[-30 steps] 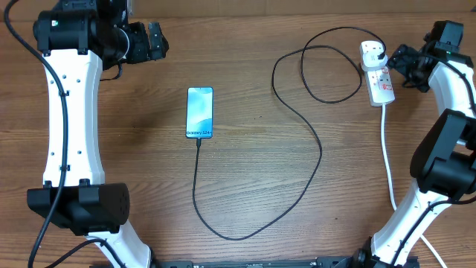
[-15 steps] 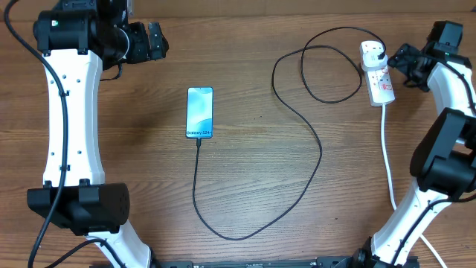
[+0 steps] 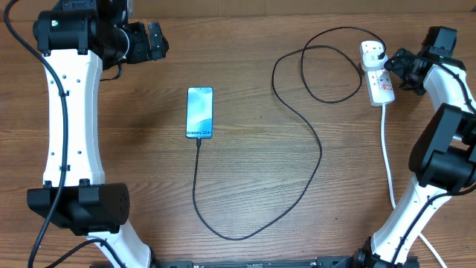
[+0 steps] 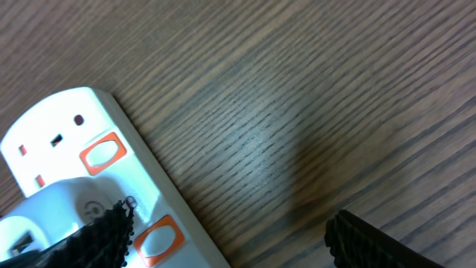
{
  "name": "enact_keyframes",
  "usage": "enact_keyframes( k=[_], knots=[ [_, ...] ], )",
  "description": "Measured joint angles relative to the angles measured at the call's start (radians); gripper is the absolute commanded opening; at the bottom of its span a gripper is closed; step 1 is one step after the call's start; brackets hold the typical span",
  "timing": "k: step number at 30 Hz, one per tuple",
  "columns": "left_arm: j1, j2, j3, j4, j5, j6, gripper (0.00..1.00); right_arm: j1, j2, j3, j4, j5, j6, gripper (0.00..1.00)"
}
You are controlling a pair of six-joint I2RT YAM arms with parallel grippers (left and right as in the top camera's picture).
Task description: Plug charger to phone and switch on socket
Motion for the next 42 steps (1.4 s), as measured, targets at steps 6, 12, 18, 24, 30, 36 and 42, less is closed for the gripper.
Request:
enact_keyframes(
  k=[6,12,18,24,30,36,42],
  knots=[
    [0.0,0.0,0.0,0.0,0.0,0.0,1.0,-0.003,0.011,0.0,0.003,-0.011,0.003,0.84],
    [0.0,0.0,0.0,0.0,0.0,0.0,1.0,-0.005,0.013,0.0,0.005,-0.02,0.003,0.84],
    [0.0,0.0,0.0,0.0,0.0,0.0,1.0,-0.006,0.013,-0.001,0.002,-0.026,0.004,0.84],
    [0.0,0.0,0.0,0.0,0.0,0.0,1.0,-0.006,0.013,-0.001,-0.011,-0.032,0.003,0.84],
    [0.0,0.0,0.0,0.0,0.0,0.0,1.0,-0.006,0.017,-0.004,-0.017,-0.042,0.003,0.84],
    [0.0,0.0,0.0,0.0,0.0,0.0,1.0,-0.008,0.024,-0.01,-0.003,-0.048,0.011,0.84],
    [0.0,0.0,0.0,0.0,0.0,0.0,1.0,-0.008,0.024,-0.011,-0.002,-0.049,0.012,0.84]
  ],
)
